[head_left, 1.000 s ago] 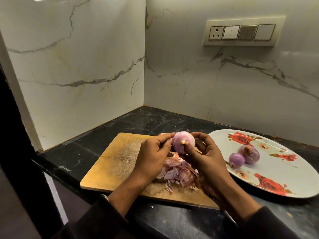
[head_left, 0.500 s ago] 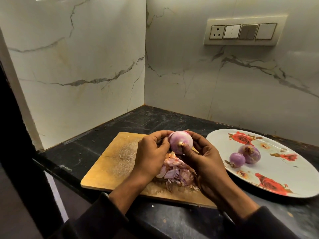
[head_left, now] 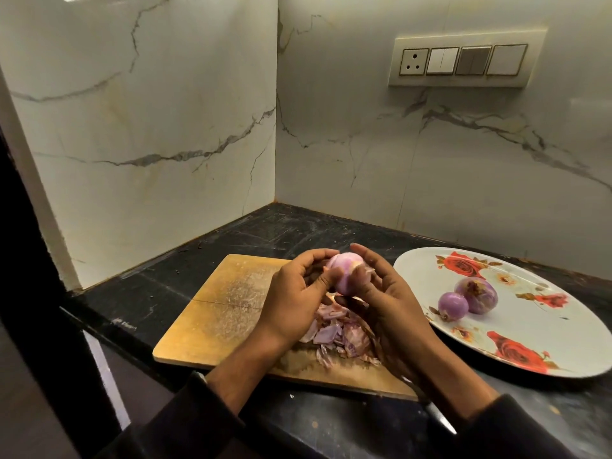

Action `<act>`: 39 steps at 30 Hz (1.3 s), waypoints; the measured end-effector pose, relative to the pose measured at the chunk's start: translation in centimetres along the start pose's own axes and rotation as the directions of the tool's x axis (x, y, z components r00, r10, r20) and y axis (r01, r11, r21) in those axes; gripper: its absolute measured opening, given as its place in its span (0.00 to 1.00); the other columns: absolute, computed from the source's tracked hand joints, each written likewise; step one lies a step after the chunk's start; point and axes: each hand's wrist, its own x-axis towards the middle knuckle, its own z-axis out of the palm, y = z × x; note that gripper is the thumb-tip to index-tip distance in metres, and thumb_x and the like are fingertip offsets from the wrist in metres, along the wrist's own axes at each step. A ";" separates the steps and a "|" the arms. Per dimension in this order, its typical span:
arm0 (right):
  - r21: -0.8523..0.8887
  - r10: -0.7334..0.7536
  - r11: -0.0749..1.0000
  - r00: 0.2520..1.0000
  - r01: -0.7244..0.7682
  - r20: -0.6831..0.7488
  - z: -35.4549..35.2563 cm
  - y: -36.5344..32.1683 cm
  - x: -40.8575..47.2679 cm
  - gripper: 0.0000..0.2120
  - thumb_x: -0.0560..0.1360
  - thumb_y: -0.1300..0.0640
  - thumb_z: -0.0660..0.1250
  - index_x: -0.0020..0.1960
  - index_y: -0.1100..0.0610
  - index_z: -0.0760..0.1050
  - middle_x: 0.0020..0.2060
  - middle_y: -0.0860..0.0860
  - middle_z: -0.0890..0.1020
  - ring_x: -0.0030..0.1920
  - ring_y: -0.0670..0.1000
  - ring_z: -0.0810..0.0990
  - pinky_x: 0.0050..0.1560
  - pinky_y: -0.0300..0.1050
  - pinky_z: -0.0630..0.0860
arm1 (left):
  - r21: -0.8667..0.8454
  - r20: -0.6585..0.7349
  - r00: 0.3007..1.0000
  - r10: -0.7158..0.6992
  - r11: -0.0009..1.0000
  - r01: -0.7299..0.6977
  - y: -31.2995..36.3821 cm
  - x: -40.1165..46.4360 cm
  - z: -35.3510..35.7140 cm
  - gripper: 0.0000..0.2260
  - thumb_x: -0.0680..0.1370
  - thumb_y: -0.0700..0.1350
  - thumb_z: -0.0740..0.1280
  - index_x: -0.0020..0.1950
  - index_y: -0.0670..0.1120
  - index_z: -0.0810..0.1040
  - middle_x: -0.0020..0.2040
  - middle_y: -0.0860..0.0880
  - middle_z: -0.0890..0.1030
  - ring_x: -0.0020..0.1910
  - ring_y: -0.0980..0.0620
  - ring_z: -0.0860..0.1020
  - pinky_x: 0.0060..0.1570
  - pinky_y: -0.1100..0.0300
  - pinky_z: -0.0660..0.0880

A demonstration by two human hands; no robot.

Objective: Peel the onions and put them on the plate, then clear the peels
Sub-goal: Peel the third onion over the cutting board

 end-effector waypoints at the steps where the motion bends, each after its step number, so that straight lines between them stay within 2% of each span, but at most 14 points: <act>1: -0.120 -0.050 0.992 0.999 0.049 -0.010 0.0 0.1 0.0 0.26 0.72 0.54 0.74 0.69 0.49 0.74 0.61 0.55 0.82 0.57 0.54 0.85 0.51 0.49 0.84 | -0.026 0.002 1.000 -0.011 1.000 0.011 0.0 0.0 0.0 0.16 0.77 0.49 0.69 0.64 0.47 0.79 0.54 0.52 0.84 0.51 0.56 0.84 0.45 0.60 0.82; 3: -0.302 -0.125 0.948 0.991 0.103 -0.053 0.1 0.2 0.0 0.32 0.65 0.53 0.80 0.67 0.48 0.74 0.61 0.53 0.81 0.56 0.53 0.85 0.52 0.51 0.84 | -0.094 0.014 0.999 -0.048 0.994 0.049 0.1 0.1 0.0 0.13 0.79 0.43 0.68 0.64 0.46 0.80 0.54 0.51 0.85 0.52 0.56 0.84 0.47 0.59 0.83; 4: -0.299 -0.137 0.948 0.988 0.109 -0.072 0.1 0.2 0.0 0.31 0.66 0.55 0.80 0.67 0.48 0.75 0.61 0.54 0.80 0.56 0.53 0.85 0.51 0.50 0.84 | -0.127 0.021 0.998 -0.067 0.989 0.069 0.1 0.1 -0.1 0.12 0.80 0.42 0.68 0.63 0.46 0.80 0.54 0.51 0.85 0.52 0.55 0.84 0.47 0.58 0.83; 7: -0.150 -0.070 0.987 0.993 0.055 -0.099 -0.1 0.1 0.1 0.25 0.74 0.59 0.74 0.68 0.47 0.74 0.63 0.55 0.79 0.56 0.55 0.85 0.50 0.49 0.84 | -0.238 0.022 0.994 -0.111 0.965 0.113 0.4 0.2 -0.2 0.11 0.80 0.41 0.67 0.61 0.45 0.81 0.52 0.50 0.86 0.50 0.51 0.85 0.44 0.58 0.83; 11: -0.105 -0.004 0.994 0.996 -0.005 -0.084 0.0 0.2 0.2 0.19 0.76 0.49 0.67 0.67 0.45 0.74 0.62 0.57 0.80 0.55 0.58 0.85 0.54 0.54 0.83 | -0.199 -0.011 0.995 -0.094 0.976 0.090 0.2 0.2 -0.2 0.09 0.79 0.39 0.69 0.58 0.45 0.82 0.52 0.49 0.85 0.50 0.54 0.85 0.44 0.60 0.82; 13: -0.106 0.015 0.994 0.996 -0.025 -0.093 0.2 0.0 0.1 0.18 0.77 0.45 0.63 0.65 0.47 0.76 0.59 0.57 0.81 0.47 0.53 0.85 0.48 0.50 0.84 | -0.212 -0.024 0.993 -0.113 0.972 0.106 0.0 0.3 -0.2 0.08 0.78 0.38 0.71 0.56 0.46 0.82 0.50 0.50 0.85 0.50 0.55 0.85 0.43 0.62 0.81; 16: 0.050 0.102 0.994 0.991 -0.097 -0.087 0.5 -0.2 0.0 0.16 0.82 0.47 0.58 0.63 0.53 0.77 0.50 0.58 0.85 0.38 0.49 0.85 0.38 0.44 0.82 | -0.267 -0.015 0.991 -0.136 0.955 0.127 0.0 0.3 -0.2 0.07 0.76 0.36 0.72 0.53 0.45 0.82 0.47 0.49 0.86 0.45 0.54 0.85 0.41 0.62 0.80; 19: 0.161 0.196 0.971 0.974 -0.175 -0.118 0.3 -0.1 0.1 0.24 0.83 0.42 0.55 0.64 0.60 0.75 0.48 0.61 0.86 0.43 0.55 0.84 0.45 0.52 0.84 | -0.272 0.026 0.992 -0.125 0.954 0.127 -0.1 0.4 -0.2 0.06 0.77 0.35 0.70 0.52 0.43 0.82 0.47 0.48 0.86 0.43 0.54 0.83 0.42 0.62 0.80; 21: 0.214 0.216 0.960 0.963 -0.179 -0.162 0.0 -0.4 0.4 0.30 0.81 0.37 0.55 0.64 0.63 0.74 0.44 0.61 0.84 0.38 0.52 0.80 0.40 0.46 0.81 | -0.274 0.055 0.992 -0.113 0.954 0.123 -0.2 0.4 -0.3 0.06 0.78 0.34 0.68 0.52 0.43 0.81 0.46 0.48 0.85 0.43 0.55 0.82 0.43 0.61 0.79; 24: 0.203 0.212 0.965 0.948 -0.165 -0.237 -1.0 -0.9 0.9 0.31 0.81 0.36 0.53 0.63 0.63 0.74 0.41 0.59 0.83 0.35 0.50 0.80 0.33 0.40 0.79 | -0.183 0.098 0.992 -0.074 0.979 0.091 0.1 0.1 -0.3 0.08 0.81 0.35 0.65 0.52 0.46 0.81 0.46 0.54 0.84 0.43 0.59 0.80 0.45 0.62 0.79; 28: 0.119 0.219 0.974 0.946 -0.195 -0.239 -1.3 -0.6 0.9 0.32 0.80 0.34 0.52 0.57 0.61 0.77 0.39 0.58 0.84 0.35 0.50 0.80 0.35 0.44 0.78 | 0.069 0.142 0.989 0.033 0.997 -0.043 -0.3 0.0 0.2 0.09 0.84 0.41 0.62 0.55 0.51 0.81 0.54 0.51 0.80 0.54 0.59 0.79 0.55 0.61 0.78; 31: 0.047 0.193 0.981 0.960 -0.188 -0.201 -1.2 -0.5 0.9 0.36 0.75 0.31 0.53 0.60 0.60 0.77 0.39 0.58 0.85 0.35 0.50 0.82 0.37 0.46 0.79 | 0.109 0.088 0.994 0.062 0.992 -0.071 -0.6 0.1 0.1 0.06 0.83 0.45 0.64 0.56 0.49 0.80 0.53 0.52 0.81 0.53 0.57 0.80 0.54 0.58 0.79; 35: -0.009 0.181 0.983 0.967 -0.186 -0.180 -0.8 -0.3 0.8 0.37 0.72 0.29 0.53 0.63 0.57 0.77 0.48 0.60 0.87 0.48 0.58 0.86 0.56 0.59 0.82 | 0.162 0.066 0.986 0.151 0.974 -0.160 -0.1 -0.1 0.1 0.07 0.80 0.47 0.68 0.57 0.49 0.80 0.51 0.56 0.82 0.51 0.58 0.80 0.50 0.61 0.80; 39: -0.046 0.171 0.983 0.973 -0.180 -0.158 -0.3 -0.3 0.5 0.40 0.68 0.27 0.57 0.66 0.56 0.76 0.53 0.60 0.86 0.55 0.62 0.85 0.59 0.63 0.80 | 0.199 -0.007 0.970 0.242 0.951 -0.236 0.0 -0.1 0.3 0.14 0.76 0.49 0.73 0.61 0.48 0.80 0.51 0.55 0.83 0.51 0.57 0.81 0.49 0.63 0.81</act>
